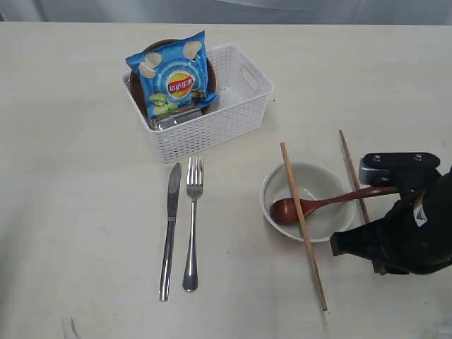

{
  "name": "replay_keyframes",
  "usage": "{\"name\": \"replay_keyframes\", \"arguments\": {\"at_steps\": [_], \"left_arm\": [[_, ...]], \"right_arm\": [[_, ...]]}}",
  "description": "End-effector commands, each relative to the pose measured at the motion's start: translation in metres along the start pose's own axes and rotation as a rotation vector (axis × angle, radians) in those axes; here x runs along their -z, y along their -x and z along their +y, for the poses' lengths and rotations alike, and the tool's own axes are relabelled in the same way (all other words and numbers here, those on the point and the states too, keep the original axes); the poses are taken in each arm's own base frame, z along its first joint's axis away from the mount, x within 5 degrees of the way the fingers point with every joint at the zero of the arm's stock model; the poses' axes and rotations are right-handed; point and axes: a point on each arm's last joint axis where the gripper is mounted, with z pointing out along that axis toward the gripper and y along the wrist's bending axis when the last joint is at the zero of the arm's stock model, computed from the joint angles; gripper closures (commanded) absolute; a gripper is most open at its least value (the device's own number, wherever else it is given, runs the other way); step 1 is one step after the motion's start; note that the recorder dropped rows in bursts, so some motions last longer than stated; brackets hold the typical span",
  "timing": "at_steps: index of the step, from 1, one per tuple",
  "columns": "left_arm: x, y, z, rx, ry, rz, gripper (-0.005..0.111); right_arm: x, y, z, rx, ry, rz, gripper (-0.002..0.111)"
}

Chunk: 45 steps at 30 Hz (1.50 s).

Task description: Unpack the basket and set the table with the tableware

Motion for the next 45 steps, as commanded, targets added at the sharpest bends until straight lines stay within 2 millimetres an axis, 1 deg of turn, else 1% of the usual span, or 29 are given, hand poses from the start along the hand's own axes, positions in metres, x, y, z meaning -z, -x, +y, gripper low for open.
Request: {"name": "replay_keyframes", "arguments": {"at_steps": [1, 8, 13, 21, 26, 27, 29, 32, 34, 36, 41, 45], "left_arm": [[0.0, 0.0, 0.0, -0.001, 0.003, -0.009, 0.107], [0.0, 0.0, 0.0, -0.001, 0.003, -0.009, 0.107], [0.0, 0.0, 0.0, -0.001, 0.003, -0.009, 0.107], [0.0, 0.0, 0.0, -0.001, 0.003, -0.009, 0.107], [0.0, 0.0, 0.0, -0.001, 0.003, -0.009, 0.107], [0.0, 0.0, 0.0, -0.001, 0.003, -0.009, 0.107], [0.0, 0.0, 0.0, -0.001, 0.003, -0.009, 0.107], [0.0, 0.0, 0.0, -0.001, 0.003, -0.009, 0.107], [0.0, 0.0, 0.0, -0.001, 0.003, -0.009, 0.107], [0.0, 0.0, 0.0, -0.001, 0.003, -0.009, 0.107], [0.0, 0.0, 0.0, -0.001, 0.003, -0.009, 0.107], [0.0, 0.0, 0.0, -0.001, 0.003, -0.009, 0.107]], "right_arm": [[0.022, 0.01, -0.003, 0.025, -0.062, -0.019, 0.109], [0.05, 0.016, -0.001, 0.056, -0.02, -0.126, 0.109], [0.066, 0.017, -0.003, 0.129, -0.024, -0.172, 0.109], [0.079, 0.017, -0.025, 0.171, -0.274, -0.114, 0.109], [0.094, 0.025, -0.031, 0.196, -0.369, -0.142, 0.109], [0.098, 0.027, -0.031, 0.234, -0.379, -0.152, 0.109], [0.105, 0.031, -0.027, 0.385, -0.383, -0.156, 0.109], [0.111, 0.034, -0.019, 0.655, -0.401, -0.159, 0.109], [0.113, 0.034, -0.014, 0.862, -0.439, -0.148, 0.109], [0.115, 0.035, -0.01, 1.025, -0.494, -0.147, 0.109], [0.122, 0.042, -0.002, 1.26, -0.651, -0.213, 0.109], [0.126, 0.047, 0.004, 1.564, -0.751, -0.201, 0.109]]}}
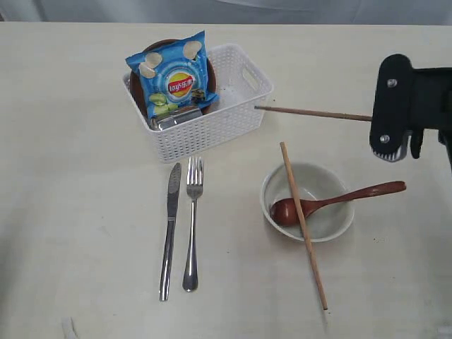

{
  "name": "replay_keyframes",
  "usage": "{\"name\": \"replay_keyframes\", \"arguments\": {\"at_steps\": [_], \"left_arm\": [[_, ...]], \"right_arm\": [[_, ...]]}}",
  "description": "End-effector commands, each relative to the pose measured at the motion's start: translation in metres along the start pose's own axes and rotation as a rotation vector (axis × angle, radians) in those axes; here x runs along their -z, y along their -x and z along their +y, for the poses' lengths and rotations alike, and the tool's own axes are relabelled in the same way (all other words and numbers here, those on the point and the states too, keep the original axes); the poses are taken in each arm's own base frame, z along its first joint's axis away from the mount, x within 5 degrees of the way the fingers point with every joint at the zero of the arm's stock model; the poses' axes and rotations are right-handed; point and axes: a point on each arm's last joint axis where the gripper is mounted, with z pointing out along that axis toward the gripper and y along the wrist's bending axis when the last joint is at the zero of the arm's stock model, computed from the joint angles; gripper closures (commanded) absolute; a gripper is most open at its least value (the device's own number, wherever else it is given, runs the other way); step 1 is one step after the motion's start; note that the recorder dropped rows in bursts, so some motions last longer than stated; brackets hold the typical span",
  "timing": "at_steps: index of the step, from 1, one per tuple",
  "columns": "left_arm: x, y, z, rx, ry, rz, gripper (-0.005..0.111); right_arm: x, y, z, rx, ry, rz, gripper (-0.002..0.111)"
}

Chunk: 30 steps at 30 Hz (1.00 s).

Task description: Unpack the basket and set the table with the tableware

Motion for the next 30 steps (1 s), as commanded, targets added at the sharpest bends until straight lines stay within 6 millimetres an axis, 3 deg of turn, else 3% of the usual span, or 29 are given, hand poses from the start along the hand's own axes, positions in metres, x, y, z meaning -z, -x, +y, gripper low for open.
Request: {"name": "replay_keyframes", "arguments": {"at_steps": [1, 5, 16, 27, 30], "left_arm": [[0.0, 0.0, 0.0, -0.001, 0.003, -0.009, 0.107], [0.0, 0.0, 0.0, -0.001, 0.003, -0.009, 0.107], [0.0, 0.0, 0.0, -0.001, 0.003, -0.009, 0.107], [0.0, 0.0, 0.0, -0.001, 0.003, -0.009, 0.107], [0.0, 0.0, 0.0, -0.001, 0.003, -0.009, 0.107]], "right_arm": [[0.004, 0.005, -0.01, 0.343, -0.124, -0.036, 0.109], [0.005, 0.01, -0.014, 0.627, -0.192, -0.057, 0.109], [0.01, 0.018, -0.028, 0.801, -0.372, -0.064, 0.109], [0.014, 0.027, -0.03, 0.856, -0.446, -0.136, 0.109], [0.012, 0.024, -0.031, 0.753, -0.428, -0.14, 0.109]]}}
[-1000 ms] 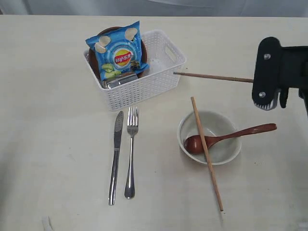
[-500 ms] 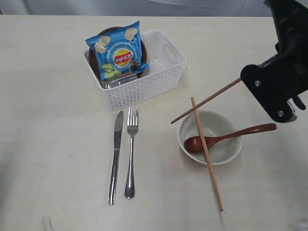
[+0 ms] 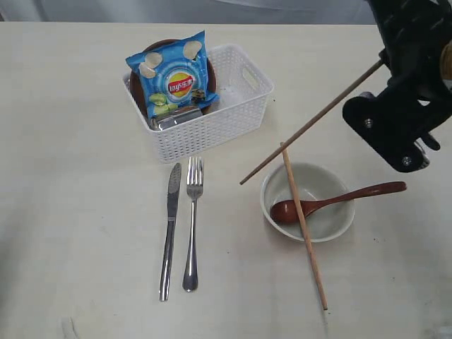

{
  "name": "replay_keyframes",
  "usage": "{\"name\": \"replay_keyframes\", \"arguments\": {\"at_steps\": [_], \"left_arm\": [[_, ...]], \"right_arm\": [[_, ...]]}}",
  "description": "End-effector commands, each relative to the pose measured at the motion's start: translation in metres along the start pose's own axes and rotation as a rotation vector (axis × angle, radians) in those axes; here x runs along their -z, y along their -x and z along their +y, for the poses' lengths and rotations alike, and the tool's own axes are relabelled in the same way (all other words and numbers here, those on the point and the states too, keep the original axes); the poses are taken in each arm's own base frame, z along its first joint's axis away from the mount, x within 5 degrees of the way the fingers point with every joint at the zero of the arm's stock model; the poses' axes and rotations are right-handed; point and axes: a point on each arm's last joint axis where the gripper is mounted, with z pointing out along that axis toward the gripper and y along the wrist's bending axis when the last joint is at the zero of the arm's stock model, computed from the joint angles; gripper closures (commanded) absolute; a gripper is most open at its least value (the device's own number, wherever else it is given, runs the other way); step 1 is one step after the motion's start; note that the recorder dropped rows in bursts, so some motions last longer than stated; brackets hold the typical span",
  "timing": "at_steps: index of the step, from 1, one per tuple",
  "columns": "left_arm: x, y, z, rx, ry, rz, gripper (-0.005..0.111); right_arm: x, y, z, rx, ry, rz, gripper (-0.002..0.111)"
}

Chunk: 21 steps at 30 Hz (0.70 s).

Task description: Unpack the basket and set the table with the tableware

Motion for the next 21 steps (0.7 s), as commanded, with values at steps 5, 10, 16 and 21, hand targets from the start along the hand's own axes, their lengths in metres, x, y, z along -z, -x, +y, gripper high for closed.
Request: {"name": "replay_keyframes", "arguments": {"at_steps": [5, 10, 16, 21], "left_arm": [[0.0, 0.0, 0.0, -0.001, 0.003, -0.009, 0.107], [0.0, 0.0, 0.0, -0.001, 0.003, -0.009, 0.107], [0.0, 0.0, 0.0, -0.001, 0.003, -0.009, 0.107], [0.0, 0.0, 0.0, -0.001, 0.003, -0.009, 0.107]], "right_arm": [[-0.008, -0.026, 0.011, -0.164, 0.05, 0.097, 0.109], [-0.017, -0.055, 0.034, -0.133, 0.167, 0.191, 0.109], [-0.019, -0.076, 0.059, -0.152, 0.317, 0.254, 0.109], [-0.021, -0.088, 0.075, -0.263, 0.367, 0.293, 0.109]]}}
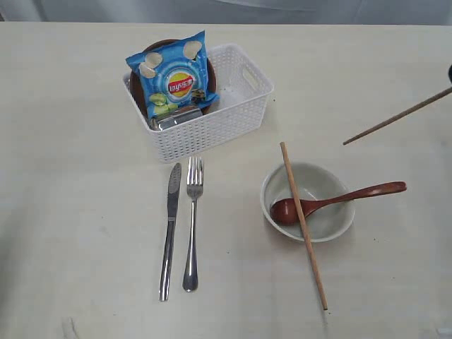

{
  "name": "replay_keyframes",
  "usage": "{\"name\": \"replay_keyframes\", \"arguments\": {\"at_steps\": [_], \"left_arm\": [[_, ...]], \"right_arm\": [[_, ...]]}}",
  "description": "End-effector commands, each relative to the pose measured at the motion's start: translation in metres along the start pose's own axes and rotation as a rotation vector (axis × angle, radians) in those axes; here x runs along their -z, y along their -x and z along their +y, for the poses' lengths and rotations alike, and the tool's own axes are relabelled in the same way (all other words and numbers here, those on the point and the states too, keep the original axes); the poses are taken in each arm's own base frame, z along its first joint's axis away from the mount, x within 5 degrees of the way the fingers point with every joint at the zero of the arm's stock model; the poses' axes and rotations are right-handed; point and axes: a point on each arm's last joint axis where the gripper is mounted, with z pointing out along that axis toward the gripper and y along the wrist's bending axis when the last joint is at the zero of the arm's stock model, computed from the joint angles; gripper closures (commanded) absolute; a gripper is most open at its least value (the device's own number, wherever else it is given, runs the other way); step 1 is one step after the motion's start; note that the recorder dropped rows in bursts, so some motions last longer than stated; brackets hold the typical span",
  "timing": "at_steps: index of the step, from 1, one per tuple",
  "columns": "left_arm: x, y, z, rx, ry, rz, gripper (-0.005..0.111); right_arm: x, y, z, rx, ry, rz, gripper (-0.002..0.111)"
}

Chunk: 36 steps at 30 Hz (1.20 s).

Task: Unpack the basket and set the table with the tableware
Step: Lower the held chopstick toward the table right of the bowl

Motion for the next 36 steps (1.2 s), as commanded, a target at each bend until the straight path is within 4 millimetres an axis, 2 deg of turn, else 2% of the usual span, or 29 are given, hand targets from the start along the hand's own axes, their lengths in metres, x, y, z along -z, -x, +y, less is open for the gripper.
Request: {"name": "replay_keyframes", "arguments": {"at_steps": [1, 4, 10, 17, 26, 36], "left_arm": [[0.0, 0.0, 0.0, -0.001, 0.003, -0.009, 0.107], [0.0, 0.0, 0.0, -0.001, 0.003, -0.009, 0.107], [0.0, 0.0, 0.0, -0.001, 0.003, -0.009, 0.107], [0.0, 0.0, 0.0, -0.001, 0.003, -0.009, 0.107], [0.0, 0.0, 0.0, -0.001, 0.003, -0.009, 0.107], [0.0, 0.0, 0.0, -0.001, 0.003, -0.009, 0.107]], "right_arm": [[-0.005, -0.006, 0.009, -0.059, 0.057, -0.011, 0.109], [-0.01, 0.004, 0.018, 0.131, 0.085, -0.044, 0.109], [-0.033, 0.008, 0.026, 0.215, 0.246, -0.016, 0.109], [-0.05, 0.035, 0.021, 0.38, 0.281, -0.085, 0.109], [-0.074, 0.075, 0.021, 0.499, 0.324, -0.212, 0.109], [-0.094, 0.098, 0.026, 0.574, 0.348, -0.292, 0.109]]}}
